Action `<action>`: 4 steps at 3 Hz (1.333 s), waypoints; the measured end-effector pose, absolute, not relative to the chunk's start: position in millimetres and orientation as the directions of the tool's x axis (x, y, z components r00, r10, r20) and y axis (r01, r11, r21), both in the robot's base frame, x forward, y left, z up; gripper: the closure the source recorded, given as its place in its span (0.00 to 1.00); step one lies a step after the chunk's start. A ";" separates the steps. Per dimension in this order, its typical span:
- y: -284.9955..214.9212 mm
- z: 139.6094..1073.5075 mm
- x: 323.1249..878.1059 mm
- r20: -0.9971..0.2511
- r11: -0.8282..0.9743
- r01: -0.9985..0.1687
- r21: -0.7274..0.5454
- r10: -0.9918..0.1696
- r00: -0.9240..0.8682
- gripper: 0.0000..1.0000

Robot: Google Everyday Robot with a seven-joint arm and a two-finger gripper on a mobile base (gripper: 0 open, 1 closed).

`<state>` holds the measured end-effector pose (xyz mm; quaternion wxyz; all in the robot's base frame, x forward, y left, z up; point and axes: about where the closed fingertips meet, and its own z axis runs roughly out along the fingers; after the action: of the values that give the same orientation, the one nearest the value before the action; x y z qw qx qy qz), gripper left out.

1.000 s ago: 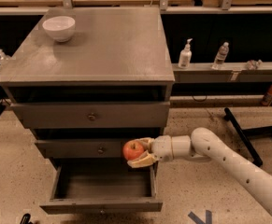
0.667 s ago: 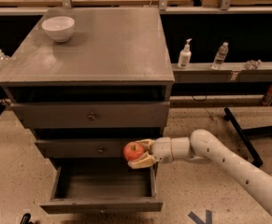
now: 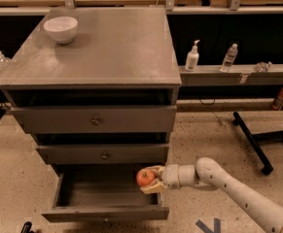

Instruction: Place apple into bottom drawer

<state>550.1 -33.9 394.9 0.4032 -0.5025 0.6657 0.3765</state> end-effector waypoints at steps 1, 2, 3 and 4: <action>-37.9 344.3 545.3 -0.897 0.237 -0.969 0.067 -0.412 -0.163 1.00; -31.7 334.5 553.2 -0.895 0.261 -0.963 0.067 -0.410 -0.173 1.00; -20.3 309.6 574.4 -0.897 0.349 -0.933 0.091 -0.379 -0.229 1.00; -8.3 293.0 590.0 -0.893 0.416 -0.900 0.133 -0.343 -0.291 1.00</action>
Offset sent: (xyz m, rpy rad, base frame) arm -0.0045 -0.0044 -0.0411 -0.0460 -0.0143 -0.0163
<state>590.0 -8.3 293.0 0.4171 -0.4249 0.7308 0.3338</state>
